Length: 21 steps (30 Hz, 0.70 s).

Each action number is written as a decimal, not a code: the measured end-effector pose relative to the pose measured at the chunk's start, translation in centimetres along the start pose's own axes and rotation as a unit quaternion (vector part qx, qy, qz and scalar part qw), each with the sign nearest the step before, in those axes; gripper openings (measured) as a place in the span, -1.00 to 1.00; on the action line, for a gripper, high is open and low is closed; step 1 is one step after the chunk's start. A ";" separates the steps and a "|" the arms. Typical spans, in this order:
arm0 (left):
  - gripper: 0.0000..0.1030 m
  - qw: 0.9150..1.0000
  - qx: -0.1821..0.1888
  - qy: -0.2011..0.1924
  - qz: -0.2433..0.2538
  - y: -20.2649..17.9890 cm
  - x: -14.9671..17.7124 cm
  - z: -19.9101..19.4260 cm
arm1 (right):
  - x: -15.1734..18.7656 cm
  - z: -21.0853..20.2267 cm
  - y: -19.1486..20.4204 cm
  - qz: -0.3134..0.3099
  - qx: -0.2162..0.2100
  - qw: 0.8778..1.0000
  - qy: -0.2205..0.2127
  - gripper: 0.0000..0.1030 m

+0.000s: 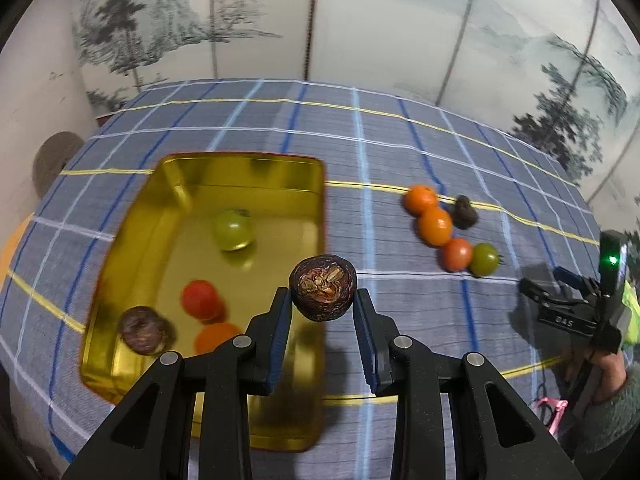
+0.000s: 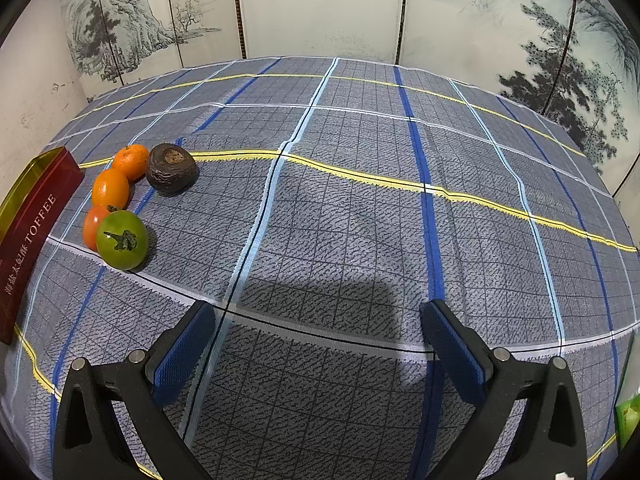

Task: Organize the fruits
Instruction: 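Carry the dried fruit to the tin with the left gripper while the right approaches another green tomato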

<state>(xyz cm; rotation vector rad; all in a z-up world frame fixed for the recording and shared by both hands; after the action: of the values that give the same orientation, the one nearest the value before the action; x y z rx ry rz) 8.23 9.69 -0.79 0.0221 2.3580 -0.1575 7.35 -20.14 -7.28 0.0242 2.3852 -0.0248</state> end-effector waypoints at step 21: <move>-0.37 0.997 -0.054 0.009 -0.050 7.8 1.8 -0.2 | 0.4 -0.7 2.9 -0.028 -0.026 0.999 0.003 0.82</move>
<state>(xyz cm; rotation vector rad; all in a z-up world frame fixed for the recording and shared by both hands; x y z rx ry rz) 7.24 17.35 -2.74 -0.1489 2.3825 -0.0780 6.60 -17.19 -7.06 -0.0666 2.3907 0.0119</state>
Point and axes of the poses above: each gripper's, at about its wrist camera, not at the fingertips, and z roughly the way its jaws point, y to its left, x to its underside, the point moved 3 cm from there along z, roughly the way its jaws point, and after that the axes turned 9 degrees about -y, right-handed, at the moved point
